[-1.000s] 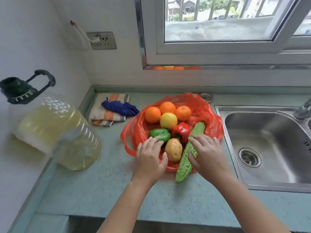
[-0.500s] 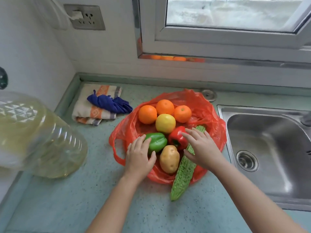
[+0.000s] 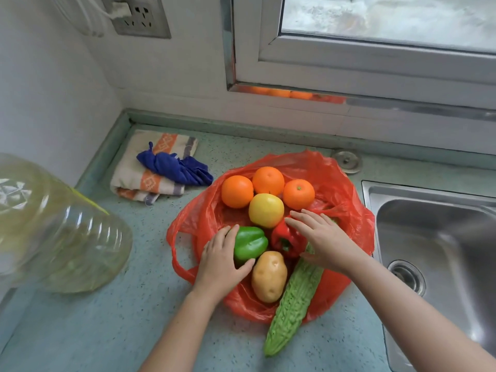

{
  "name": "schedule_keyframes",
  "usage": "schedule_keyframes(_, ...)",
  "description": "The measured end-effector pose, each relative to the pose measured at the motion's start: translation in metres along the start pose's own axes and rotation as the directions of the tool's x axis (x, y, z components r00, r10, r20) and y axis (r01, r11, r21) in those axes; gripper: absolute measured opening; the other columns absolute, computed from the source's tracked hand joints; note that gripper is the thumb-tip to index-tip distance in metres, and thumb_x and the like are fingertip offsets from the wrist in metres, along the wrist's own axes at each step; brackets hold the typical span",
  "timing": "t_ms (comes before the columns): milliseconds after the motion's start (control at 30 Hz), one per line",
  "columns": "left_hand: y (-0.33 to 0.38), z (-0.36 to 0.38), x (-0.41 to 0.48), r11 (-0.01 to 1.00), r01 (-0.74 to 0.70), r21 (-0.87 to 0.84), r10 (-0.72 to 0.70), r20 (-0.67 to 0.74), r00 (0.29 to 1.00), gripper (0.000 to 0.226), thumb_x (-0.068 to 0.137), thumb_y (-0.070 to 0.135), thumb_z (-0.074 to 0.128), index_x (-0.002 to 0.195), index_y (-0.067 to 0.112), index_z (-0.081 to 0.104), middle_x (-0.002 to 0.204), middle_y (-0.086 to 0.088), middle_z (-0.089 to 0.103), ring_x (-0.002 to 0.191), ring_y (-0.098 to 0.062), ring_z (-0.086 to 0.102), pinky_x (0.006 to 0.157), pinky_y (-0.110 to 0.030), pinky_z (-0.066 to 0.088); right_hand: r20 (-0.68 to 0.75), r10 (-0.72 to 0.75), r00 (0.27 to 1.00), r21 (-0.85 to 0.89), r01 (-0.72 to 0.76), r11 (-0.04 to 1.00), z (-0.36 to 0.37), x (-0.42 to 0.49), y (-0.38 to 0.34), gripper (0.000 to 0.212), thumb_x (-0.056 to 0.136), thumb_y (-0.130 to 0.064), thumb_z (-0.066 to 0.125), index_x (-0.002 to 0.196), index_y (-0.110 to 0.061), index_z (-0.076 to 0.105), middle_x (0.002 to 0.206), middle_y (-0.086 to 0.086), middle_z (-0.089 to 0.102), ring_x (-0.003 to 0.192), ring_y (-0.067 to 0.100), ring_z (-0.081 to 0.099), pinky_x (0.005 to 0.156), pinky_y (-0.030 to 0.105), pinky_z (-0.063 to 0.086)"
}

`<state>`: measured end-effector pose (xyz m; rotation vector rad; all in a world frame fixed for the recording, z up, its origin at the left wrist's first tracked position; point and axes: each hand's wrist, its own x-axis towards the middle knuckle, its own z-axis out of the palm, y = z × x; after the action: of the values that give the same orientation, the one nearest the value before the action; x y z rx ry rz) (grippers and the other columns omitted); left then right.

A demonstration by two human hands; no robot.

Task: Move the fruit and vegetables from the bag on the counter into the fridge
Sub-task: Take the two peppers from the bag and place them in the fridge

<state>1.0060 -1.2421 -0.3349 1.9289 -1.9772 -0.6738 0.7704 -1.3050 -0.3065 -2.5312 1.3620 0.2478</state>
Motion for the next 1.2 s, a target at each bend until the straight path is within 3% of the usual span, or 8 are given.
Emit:
schedule_keyframes(267,-0.009,0.004,0.006,1.000,-0.001,-0.017,0.002,0.052,0.999,0.089,0.074,0.048,0.067,0.145,0.026,0.017,0.143,0.005,0.028,0.131,-0.014,0.030,0.108,-0.031,0.023,0.025,-0.058,0.998,0.015,0.058,0.998,0.007,0.015,0.011,0.086,0.077,-0.032,0.064,0.145,-0.034,0.011,0.153,-0.002,0.018,0.141,0.021,0.013,0.112,0.042,0.021)
schedule_keyframes(433,-0.009,0.001,0.006,1.000,-0.004,-0.025,0.005,0.046,0.999,0.090,0.073,0.046,0.069,0.144,0.025,0.018,0.138,0.004,0.034,0.127,-0.014,0.034,0.106,-0.028,0.025,-0.081,-0.070,0.994,0.140,0.081,0.987,0.016,0.016,0.012,0.082,0.064,-0.028,0.074,0.137,-0.022,0.038,0.142,0.006,0.041,0.131,0.029,0.037,0.103,0.047,0.036)
schedule_keyframes(567,-0.004,-0.004,0.005,0.999,-0.015,-0.034,0.016,0.003,1.000,0.090,0.071,0.049,0.069,0.144,0.024,0.022,0.134,0.003,0.039,0.125,-0.014,0.036,0.104,-0.029,0.027,-0.148,0.007,0.989,0.245,0.030,0.969,0.020,0.009,0.011,0.078,0.061,-0.032,0.077,0.131,-0.016,0.045,0.132,0.007,0.050,0.121,0.026,0.047,0.098,0.038,0.042)
schedule_keyframes(667,-0.001,-0.011,0.003,0.998,-0.031,-0.059,0.029,-0.039,0.999,0.090,0.069,0.049,0.071,0.143,0.022,0.026,0.130,0.002,0.043,0.123,-0.016,0.040,0.102,-0.030,0.030,-0.199,0.104,0.974,0.376,-0.022,0.926,0.018,0.001,0.005,0.075,0.062,-0.029,0.077,0.129,-0.016,0.046,0.127,0.001,0.051,0.118,0.019,0.047,0.096,0.026,0.037)
schedule_keyframes(967,0.016,-0.036,-0.002,0.992,-0.071,-0.107,0.059,-0.107,0.992,0.092,0.064,0.060,0.069,0.139,0.021,0.034,0.125,0.001,0.049,0.118,-0.017,0.045,0.097,-0.034,0.038,-0.218,0.399,0.891,0.703,-0.141,0.697,0.002,-0.024,-0.022,0.072,0.064,-0.020,0.081,0.125,-0.019,0.044,0.113,-0.008,0.048,0.104,0.006,0.047,0.081,-0.003,0.029)
schedule_keyframes(1033,0.019,-0.043,-0.004,0.986,-0.091,-0.142,0.076,-0.112,0.991,0.093,0.061,0.062,0.069,0.138,0.021,0.036,0.124,0.002,0.050,0.117,-0.018,0.046,0.096,-0.034,0.040,-0.224,0.476,0.851,0.776,-0.140,0.615,0.001,-0.033,-0.032,0.069,0.063,-0.023,0.082,0.122,-0.022,0.045,0.111,-0.009,0.052,0.100,0.004,0.050,0.082,0.001,0.034)
schedule_keyframes(1100,0.023,-0.049,-0.007,0.974,-0.116,-0.193,0.095,-0.111,0.989,0.093,0.059,0.061,0.070,0.137,0.022,0.037,0.125,0.003,0.049,0.118,-0.016,0.045,0.098,-0.034,0.040,-0.222,0.545,0.808,0.829,-0.138,0.542,0.004,-0.044,-0.043,0.067,0.063,-0.026,0.083,0.119,-0.023,0.046,0.111,-0.008,0.055,0.101,0.005,0.053,0.087,0.014,0.041)
schedule_keyframes(1200,0.028,-0.057,-0.012,0.948,-0.161,-0.273,0.141,-0.090,0.986,0.090,0.061,0.046,0.079,0.137,0.024,0.036,0.123,0.012,0.043,0.117,-0.006,0.039,0.100,-0.030,0.039,-0.213,0.639,0.739,0.885,-0.131,0.448,0.007,-0.062,-0.058,0.064,0.062,-0.023,0.084,0.115,-0.025,0.047,0.108,-0.005,0.057,0.100,0.012,0.056,0.086,0.026,0.046)
